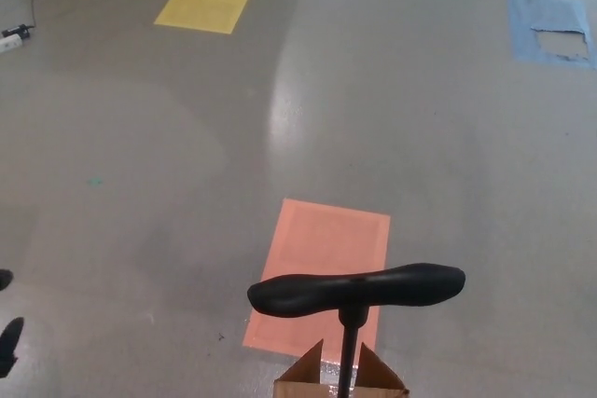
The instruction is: An air pump is kept on top of a storage box on the floor and the robot uses its right hand to press down on the handle of the pump to compress it
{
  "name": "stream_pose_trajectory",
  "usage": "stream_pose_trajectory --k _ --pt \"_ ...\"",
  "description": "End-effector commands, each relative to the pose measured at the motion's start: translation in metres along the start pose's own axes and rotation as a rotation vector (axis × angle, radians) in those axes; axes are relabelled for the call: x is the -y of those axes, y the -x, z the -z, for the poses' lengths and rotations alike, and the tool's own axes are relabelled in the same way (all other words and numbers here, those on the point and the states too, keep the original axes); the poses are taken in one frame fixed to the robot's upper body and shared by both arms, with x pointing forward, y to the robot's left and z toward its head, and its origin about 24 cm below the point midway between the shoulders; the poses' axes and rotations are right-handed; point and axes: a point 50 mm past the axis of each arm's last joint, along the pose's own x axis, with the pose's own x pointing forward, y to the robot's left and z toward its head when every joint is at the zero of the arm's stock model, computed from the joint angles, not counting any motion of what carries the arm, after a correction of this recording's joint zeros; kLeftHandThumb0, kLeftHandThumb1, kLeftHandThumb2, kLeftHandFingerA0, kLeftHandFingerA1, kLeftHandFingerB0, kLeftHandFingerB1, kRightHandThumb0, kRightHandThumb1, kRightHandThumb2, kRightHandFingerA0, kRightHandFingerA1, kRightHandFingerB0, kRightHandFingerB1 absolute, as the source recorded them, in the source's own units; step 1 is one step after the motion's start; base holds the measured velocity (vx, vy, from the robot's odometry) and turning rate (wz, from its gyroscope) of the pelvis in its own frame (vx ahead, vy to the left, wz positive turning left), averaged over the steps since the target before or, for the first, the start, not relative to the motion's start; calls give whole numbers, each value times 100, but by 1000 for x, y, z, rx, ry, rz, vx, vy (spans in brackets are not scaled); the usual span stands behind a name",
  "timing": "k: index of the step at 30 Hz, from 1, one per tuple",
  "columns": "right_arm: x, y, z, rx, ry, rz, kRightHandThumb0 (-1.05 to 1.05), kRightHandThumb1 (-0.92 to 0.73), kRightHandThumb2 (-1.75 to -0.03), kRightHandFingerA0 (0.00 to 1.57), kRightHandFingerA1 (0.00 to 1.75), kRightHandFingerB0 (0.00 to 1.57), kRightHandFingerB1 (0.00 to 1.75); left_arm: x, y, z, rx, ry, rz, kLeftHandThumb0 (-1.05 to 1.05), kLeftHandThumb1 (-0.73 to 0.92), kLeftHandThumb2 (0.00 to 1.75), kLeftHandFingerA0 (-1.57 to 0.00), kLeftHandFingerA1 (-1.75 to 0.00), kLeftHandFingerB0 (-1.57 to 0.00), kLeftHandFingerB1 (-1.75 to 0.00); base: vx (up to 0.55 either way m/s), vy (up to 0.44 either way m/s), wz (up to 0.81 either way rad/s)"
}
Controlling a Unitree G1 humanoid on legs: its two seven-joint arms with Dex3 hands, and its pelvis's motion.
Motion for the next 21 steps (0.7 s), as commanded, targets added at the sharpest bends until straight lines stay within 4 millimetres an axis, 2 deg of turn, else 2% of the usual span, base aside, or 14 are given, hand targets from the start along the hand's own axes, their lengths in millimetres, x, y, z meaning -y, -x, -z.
stream_pose_trajectory --k 1,2,4,6,7,8,9,12,13,16,17,18,19,21 --pt "-2 22 -271 909 170 -431 -72 -87 -69 10 24 11 22 22 -8 -34 124 -127 107 -28 64 110 -1 -48 0 -47 0 0 0" --pt "-6 20 -273 916 187 -444 -71 -69 -104 3 38 6 34 21 -8 -33 120 -135 103 -28 64 109 -1 -48 0 -47 0 0 0" --pt "-12 19 -277 919 210 -472 -71 -69 -105 1 34 5 32 20 -8 -31 112 -138 97 -28 64 109 -1 -48 0 -47 0 0 0" --pt "-21 18 -282 890 175 -559 -80 -69 -102 0 28 12 28 19 -8 -31 99 -139 95 -28 64 109 -1 -48 0 -47 0 0 0" --pt "-22 18 -283 884 169 -574 -80 -69 -102 0 28 12 28 18 -9 -31 98 -137 94 -28 64 109 -1 -48 0 -47 0 0 0" --pt "-25 19 -284 888 178 -579 -73 -66 -103 2 37 6 32 18 -9 -31 96 -134 93 -28 64 109 -1 -48 0 -47 0 0 0" --pt "-31 24 -287 894 199 -611 -81 -72 -102 7 29 8 23 18 -9 -32 95 -129 93 -28 63 109 -1 -48 0 -47 0 0 0" --pt "-42 32 -289 911 226 -678 -79 -72 -103 7 31 7 22 21 -9 -32 98 -123 99 -28 63 109 -1 -48 0 -47 0 0 0" --pt "-49 36 -290 918 219 -736 -81 -75 -103 5 23 5 16 23 -10 -35 112 -125 105 -27 64 109 -1 -48 0 -47 0 0 0" --pt "-61 42 -290 937 226 -808 -81 -73 -102 6 24 6 18 25 -9 -40 157 -114 116 -28 64 109 -1 -49 0 -47 0 0 0" --pt "-63 42 -291 945 231 -813 -78 -71 -102 6 29 6 24 23 -9 -44 184 -105 114 -52 70 73 -14 -40 -12 -35 0 0 0" --pt "-66 42 -292 954 236 -817 -78 -71 -102 6 29 6 24 22 -9 -49 214 -95 110 -52 70 73 -14 -40 -12 -35 0 0 0" --pt "-69 44 -292 952 228 -829 -70 -67 -103 3 35 3 30 21 -8 -52 246 -89 107 -25 61 107 -8 -52 -7 -50 0 0 0" --pt "-72 46 -290 940 220 -841 -70 -67 -103 3 35 3 30 24 -6 -47 249 -89 113 -25 61 107 -8 -52 -7 -50 0 0 0"
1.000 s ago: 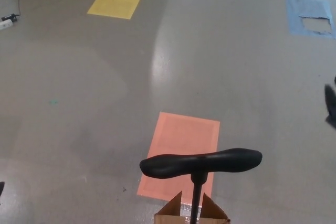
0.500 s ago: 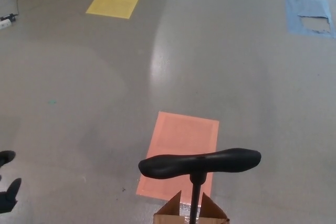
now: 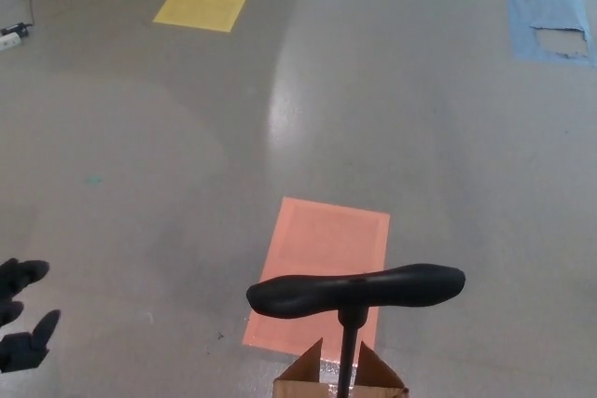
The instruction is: An air pump is kept on top of a storage box on the floor and the robot uses its right hand to press down on the handle of the pump to compress it
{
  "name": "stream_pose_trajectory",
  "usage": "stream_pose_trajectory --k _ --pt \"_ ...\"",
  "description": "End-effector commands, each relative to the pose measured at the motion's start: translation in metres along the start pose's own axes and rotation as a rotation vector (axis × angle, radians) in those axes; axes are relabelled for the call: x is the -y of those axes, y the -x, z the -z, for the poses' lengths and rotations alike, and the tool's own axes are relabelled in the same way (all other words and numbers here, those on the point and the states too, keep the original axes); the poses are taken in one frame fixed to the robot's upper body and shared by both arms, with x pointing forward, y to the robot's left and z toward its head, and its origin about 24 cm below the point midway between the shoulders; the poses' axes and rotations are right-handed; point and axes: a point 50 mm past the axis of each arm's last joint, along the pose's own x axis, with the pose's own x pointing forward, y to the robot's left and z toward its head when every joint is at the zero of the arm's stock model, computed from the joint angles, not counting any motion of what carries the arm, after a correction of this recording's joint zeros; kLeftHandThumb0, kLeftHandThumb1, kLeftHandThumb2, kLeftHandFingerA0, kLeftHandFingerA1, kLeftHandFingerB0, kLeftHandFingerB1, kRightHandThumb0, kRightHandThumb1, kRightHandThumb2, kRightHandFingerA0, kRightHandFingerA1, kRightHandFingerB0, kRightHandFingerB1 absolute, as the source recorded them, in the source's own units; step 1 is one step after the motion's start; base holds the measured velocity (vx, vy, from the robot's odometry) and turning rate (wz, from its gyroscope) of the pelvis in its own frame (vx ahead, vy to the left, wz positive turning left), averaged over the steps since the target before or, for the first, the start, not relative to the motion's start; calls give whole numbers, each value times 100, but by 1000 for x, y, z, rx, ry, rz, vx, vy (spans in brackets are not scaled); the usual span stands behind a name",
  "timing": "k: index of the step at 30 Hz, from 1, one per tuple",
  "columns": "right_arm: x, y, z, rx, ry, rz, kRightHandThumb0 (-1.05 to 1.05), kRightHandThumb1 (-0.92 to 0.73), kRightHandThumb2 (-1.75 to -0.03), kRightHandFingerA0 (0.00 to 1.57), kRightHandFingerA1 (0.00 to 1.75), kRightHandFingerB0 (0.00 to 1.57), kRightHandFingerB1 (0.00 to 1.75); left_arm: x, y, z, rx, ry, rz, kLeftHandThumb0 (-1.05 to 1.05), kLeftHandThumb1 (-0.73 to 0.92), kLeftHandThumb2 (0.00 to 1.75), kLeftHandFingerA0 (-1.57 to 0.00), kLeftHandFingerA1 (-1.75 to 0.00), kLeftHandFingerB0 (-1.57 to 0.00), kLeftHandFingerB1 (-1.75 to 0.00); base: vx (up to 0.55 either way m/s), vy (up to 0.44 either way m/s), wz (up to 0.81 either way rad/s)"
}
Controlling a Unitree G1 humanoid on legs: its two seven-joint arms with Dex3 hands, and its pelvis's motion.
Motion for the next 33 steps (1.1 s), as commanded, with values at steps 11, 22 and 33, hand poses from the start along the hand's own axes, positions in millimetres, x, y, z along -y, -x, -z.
stream_pose_trajectory --k 11,22,33 --pt "-90 14 -130 327 109 -993 -86 -82 -112 0 12 0 12 7 -4 -17 114 -37 47 -48 60 88 -39 -51 -31 -46 0 0 0" --pt "-91 13 -133 317 119 -1002 -86 -82 -112 0 12 0 12 1 -5 -19 119 -33 31 -48 60 88 -39 -51 -31 -46 0 0 0" --pt "-106 79 -56 -22 48 -1130 -79 -78 -110 0 24 0 22 -12 -5 -19 54 -111 58 -30 61 108 -1 -48 0 -47 0 0 0"
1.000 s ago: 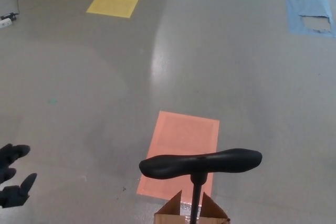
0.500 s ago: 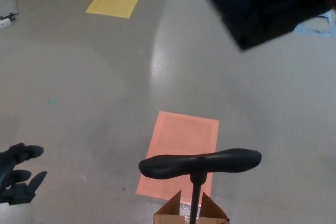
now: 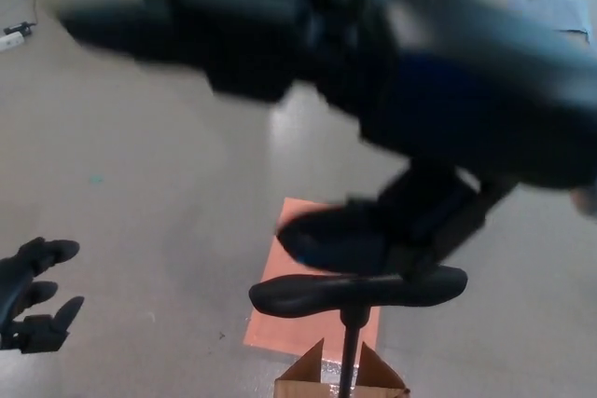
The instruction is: An air pump is kept on top of a storage box on the floor and the robot uses its right hand to press down on the handle of the pump to compress it
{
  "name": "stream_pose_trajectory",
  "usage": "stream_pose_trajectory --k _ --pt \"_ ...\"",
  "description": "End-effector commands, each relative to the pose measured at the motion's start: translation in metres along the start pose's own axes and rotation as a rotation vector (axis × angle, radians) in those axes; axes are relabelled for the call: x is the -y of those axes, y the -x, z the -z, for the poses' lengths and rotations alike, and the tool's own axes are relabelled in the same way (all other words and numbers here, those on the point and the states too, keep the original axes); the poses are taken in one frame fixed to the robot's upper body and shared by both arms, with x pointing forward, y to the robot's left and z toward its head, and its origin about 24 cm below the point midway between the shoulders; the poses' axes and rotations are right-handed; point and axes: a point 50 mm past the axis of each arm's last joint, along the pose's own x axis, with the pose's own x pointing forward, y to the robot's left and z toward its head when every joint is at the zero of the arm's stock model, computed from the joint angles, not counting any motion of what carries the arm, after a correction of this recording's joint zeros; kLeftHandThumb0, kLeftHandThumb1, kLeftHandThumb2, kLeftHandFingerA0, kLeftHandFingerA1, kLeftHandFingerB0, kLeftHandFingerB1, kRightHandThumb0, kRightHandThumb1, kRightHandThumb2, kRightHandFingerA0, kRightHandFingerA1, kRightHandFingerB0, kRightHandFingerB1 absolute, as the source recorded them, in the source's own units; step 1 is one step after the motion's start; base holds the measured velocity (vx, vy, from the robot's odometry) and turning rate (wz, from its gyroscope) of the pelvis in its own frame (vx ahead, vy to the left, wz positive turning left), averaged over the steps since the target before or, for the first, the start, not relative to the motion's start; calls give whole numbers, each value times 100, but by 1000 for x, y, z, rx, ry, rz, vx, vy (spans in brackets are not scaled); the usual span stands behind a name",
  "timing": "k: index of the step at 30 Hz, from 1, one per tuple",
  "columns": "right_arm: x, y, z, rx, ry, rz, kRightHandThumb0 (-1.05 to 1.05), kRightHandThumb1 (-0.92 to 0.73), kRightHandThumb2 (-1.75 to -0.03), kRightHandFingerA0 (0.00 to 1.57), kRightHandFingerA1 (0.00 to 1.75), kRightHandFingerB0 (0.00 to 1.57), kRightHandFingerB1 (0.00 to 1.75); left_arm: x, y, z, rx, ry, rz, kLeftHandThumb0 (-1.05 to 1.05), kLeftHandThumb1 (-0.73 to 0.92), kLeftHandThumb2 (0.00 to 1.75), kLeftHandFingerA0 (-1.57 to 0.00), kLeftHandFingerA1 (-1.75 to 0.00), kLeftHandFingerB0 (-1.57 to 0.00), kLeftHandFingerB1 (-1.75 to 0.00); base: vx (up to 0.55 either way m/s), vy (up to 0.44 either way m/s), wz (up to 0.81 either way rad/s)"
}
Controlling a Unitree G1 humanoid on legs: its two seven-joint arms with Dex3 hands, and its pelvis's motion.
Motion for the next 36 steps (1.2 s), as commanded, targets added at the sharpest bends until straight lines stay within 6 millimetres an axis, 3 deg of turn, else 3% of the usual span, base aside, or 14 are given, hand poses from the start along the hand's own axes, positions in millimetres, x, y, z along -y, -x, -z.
stream_pose_trajectory --k 1,11,22,23,26,27,28,33,34,36 --pt "-48 17 32 -159 -166 -183 -79 -78 -110 0 24 0 22 -18 2 0 -44 -118 21 -30 61 108 -1 -48 0 -47 0 0 0" --pt "-100 27 61 -305 -221 -183 -79 -78 -109 0 22 0 21 -16 5 6 -65 -162 33 -27 64 109 0 -48 0 -47 0 0 0" --pt "-119 24 78 -348 -222 -157 -82 -80 -111 0 21 0 20 -18 5 7 -65 -173 44 -28 63 109 0 -47 0 -47 0 0 0" --pt "-119 24 78 -351 -221 -159 -82 -80 -111 0 21 0 20 -17 6 7 -65 -174 45 -50 68 74 -15 -36 -11 -34 0 0 0" --pt "-119 21 79 -347 -221 -158 -80 -78 -109 0 22 0 21 -17 6 8 -65 -172 47 -50 69 74 -15 -36 -11 -34 0 0 0" --pt "-118 20 78 -344 -220 -157 -80 -77 -109 0 21 0 21 -17 6 8 -64 -175 44 -50 68 74 -15 -36 -11 -34 0 0 0" --pt "-117 18 78 -343 -220 -154 -81 -77 -108 0 21 0 21 -17 6 8 -65 -178 44 -28 63 109 -1 -48 -1 -47 0 0 0" --pt "-121 15 85 -357 -224 -135 -85 -77 -106 4 22 5 21 -18 7 8 -60 -176 49 -28 63 109 -1 -48 -1 -48 0 0 0" --pt "-123 15 87 -365 -223 -135 -85 -77 -105 5 23 5 22 -18 7 8 -60 -176 49 -46 76 64 -20 -33 -11 -26 0 0 0" --pt "-131 15 96 -396 -224 -139 -85 -77 -105 5 23 5 22 -18 7 9 -62 -174 50 -45 76 64 -22 -33 -11 -27 0 0 0"
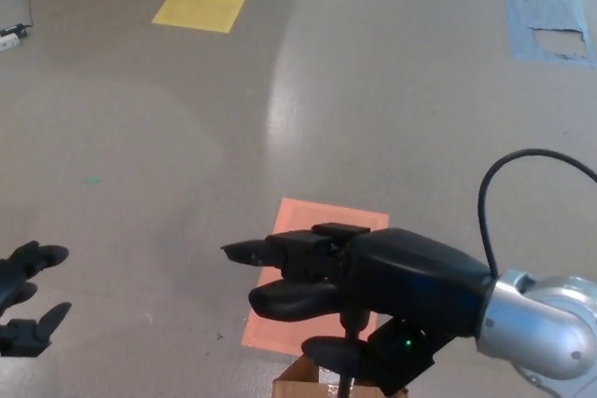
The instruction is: An air pump is kept on top of a storage box on the floor and the robot uses its right hand to press down on the handle of the pump to compress it
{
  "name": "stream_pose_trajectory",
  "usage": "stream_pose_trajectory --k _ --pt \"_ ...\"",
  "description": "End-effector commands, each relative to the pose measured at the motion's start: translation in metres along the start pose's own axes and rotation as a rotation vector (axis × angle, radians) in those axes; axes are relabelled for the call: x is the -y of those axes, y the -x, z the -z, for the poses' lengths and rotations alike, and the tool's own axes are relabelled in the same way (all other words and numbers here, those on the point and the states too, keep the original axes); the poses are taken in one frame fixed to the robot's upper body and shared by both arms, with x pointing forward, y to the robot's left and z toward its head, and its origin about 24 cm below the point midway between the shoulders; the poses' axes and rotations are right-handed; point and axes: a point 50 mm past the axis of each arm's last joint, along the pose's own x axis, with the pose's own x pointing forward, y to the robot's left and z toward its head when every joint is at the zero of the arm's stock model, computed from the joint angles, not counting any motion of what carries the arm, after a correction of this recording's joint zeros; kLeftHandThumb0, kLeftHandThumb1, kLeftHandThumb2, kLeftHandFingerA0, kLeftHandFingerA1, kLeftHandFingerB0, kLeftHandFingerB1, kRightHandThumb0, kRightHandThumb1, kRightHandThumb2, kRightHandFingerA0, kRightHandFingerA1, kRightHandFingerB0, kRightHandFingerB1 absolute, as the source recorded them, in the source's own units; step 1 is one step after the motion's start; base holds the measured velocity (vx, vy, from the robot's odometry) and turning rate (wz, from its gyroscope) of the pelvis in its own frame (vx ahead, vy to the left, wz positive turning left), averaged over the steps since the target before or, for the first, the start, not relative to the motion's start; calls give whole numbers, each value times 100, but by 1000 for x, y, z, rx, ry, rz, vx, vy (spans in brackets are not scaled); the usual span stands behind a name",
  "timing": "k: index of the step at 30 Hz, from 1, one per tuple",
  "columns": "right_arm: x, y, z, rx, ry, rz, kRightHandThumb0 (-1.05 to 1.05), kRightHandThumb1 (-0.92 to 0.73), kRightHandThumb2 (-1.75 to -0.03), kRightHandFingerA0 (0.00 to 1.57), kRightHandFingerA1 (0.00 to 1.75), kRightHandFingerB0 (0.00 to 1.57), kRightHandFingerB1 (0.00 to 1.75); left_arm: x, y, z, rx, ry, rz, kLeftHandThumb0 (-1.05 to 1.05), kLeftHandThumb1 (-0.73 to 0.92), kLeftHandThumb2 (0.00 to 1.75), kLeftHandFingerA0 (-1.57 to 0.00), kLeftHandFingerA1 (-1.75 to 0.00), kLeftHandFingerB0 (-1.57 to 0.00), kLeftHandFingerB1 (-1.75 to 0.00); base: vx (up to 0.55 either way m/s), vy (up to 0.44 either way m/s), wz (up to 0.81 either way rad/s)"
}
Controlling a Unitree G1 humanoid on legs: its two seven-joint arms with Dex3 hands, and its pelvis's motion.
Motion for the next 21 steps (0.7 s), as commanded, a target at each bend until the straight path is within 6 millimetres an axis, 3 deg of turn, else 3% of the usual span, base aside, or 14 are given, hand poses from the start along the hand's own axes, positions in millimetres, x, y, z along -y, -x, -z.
stream_pose_trajectory --k 1,3,4,12,17,18,21 --pt "-9 -9 20 -65 36 21 -85 -77 -105 5 23 5 22 -4 4 8 -30 -14 4 -45 76 64 -22 -33 -11 -27 0 0 0" --pt "-20 -16 36 -126 25 16 -85 -76 -106 5 23 5 24 -4 5 8 -28 -12 7 -45 76 64 -23 -34 -11 -27 0 0 0" --pt "-27 -19 44 -155 18 14 -86 -76 -106 5 24 6 24 -4 5 8 -25 -12 7 -51 66 77 -18 -40 -9 -34 0 0 0" --pt "-69 -37 95 -360 -86 -44 -86 -75 -106 5 20 6 22 -6 5 8 -24 4 -1 -51 64 79 -19 -41 -8 -35 0 0 0" --pt "-98 -38 122 -478 -135 -67 -82 -74 -106 5 25 5 25 -6 6 9 -18 21 -6 -50 64 77 -21 -41 -9 -35 0 0 0" --pt "-102 -37 126 -489 -140 -68 -83 -73 -106 6 27 6 26 -6 6 9 -18 22 -8 -44 75 63 -28 -35 -13 -28 0 0 0" --pt "-119 -37 139 -556 -185 -89 -82 -71 -104 6 27 6 26 -6 6 10 -24 20 -9 -43 75 63 -29 -36 -14 -28 0 0 0"
